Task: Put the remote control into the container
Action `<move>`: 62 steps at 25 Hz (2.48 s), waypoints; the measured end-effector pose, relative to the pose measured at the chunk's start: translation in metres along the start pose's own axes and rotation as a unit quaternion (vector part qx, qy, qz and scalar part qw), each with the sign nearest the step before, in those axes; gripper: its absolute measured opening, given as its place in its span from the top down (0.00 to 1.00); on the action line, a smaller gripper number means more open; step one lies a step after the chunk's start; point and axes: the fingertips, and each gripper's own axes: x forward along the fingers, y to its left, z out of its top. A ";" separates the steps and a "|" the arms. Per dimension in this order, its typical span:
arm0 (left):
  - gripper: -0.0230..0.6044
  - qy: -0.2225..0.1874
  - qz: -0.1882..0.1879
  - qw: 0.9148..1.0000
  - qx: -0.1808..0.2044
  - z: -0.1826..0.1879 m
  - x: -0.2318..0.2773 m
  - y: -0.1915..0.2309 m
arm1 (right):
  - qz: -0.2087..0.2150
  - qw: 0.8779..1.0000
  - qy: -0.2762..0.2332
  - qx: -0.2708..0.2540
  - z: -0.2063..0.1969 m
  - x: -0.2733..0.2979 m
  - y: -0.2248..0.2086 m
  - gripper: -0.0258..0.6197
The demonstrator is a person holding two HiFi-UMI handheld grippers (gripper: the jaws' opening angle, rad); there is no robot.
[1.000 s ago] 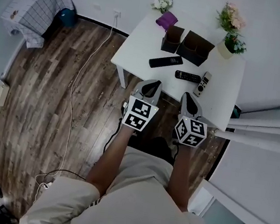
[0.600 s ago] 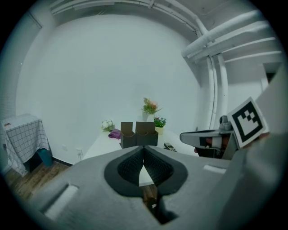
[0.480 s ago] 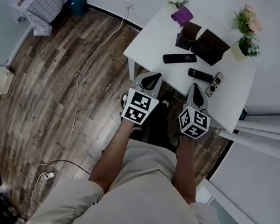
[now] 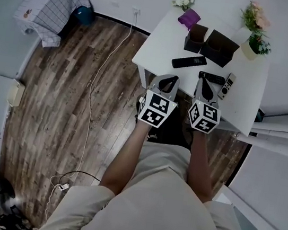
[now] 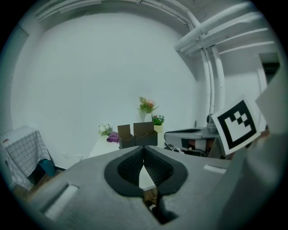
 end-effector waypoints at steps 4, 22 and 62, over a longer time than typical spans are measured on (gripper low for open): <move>0.96 0.003 -0.001 1.000 0.018 0.016 0.018 -0.001 | -0.022 1.000 -0.003 0.016 0.012 0.011 -0.025 0.96; 0.96 0.054 -0.057 0.997 0.028 0.029 0.133 0.011 | 0.064 0.996 0.040 -0.040 0.006 0.064 -0.068 0.96; 0.53 0.470 -0.228 0.817 0.245 -0.128 0.264 0.024 | 0.344 0.841 0.282 -0.309 -0.089 0.163 -0.099 0.96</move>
